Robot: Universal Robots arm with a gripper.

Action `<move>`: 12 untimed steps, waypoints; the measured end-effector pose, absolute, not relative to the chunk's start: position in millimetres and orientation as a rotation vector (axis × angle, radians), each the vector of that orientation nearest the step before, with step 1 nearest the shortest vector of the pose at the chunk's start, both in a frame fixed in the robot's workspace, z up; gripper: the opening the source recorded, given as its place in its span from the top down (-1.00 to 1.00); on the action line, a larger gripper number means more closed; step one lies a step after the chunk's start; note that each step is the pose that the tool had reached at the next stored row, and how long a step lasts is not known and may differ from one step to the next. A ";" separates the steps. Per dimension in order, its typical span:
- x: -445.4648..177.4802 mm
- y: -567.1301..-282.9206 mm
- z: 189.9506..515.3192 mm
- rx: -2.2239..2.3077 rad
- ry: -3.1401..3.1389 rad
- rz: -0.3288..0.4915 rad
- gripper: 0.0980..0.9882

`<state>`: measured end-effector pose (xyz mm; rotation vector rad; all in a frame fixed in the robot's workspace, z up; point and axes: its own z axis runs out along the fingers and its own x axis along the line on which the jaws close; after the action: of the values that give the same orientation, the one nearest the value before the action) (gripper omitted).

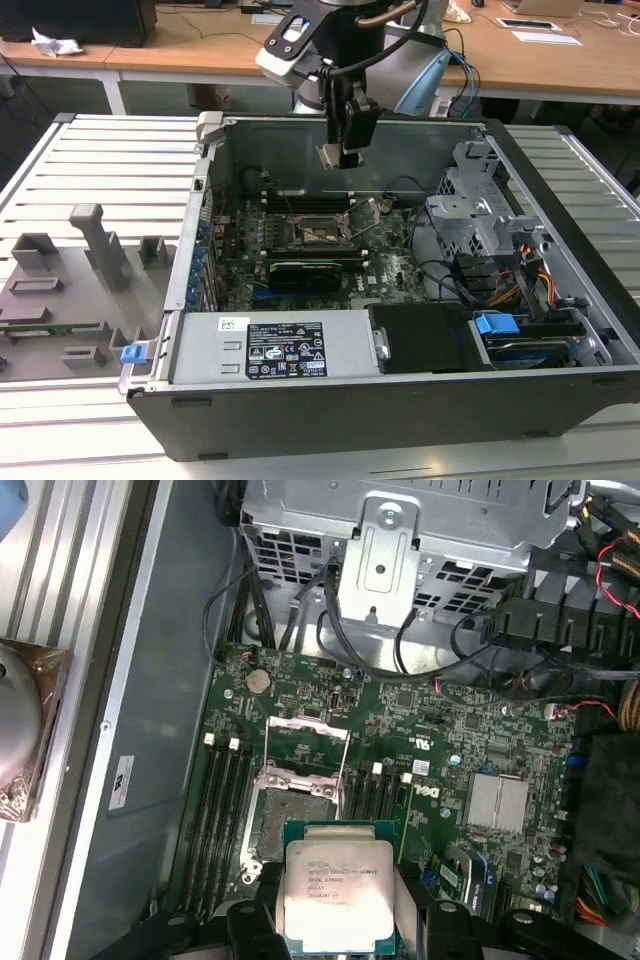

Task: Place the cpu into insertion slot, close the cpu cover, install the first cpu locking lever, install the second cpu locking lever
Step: 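Place the cpu into insertion slot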

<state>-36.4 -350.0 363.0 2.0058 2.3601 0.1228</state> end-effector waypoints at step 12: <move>-36.7 -349.8 355.3 2.067 2.303 0.116 0.04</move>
<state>-36.7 -349.8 355.3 2.0671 2.3031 0.1159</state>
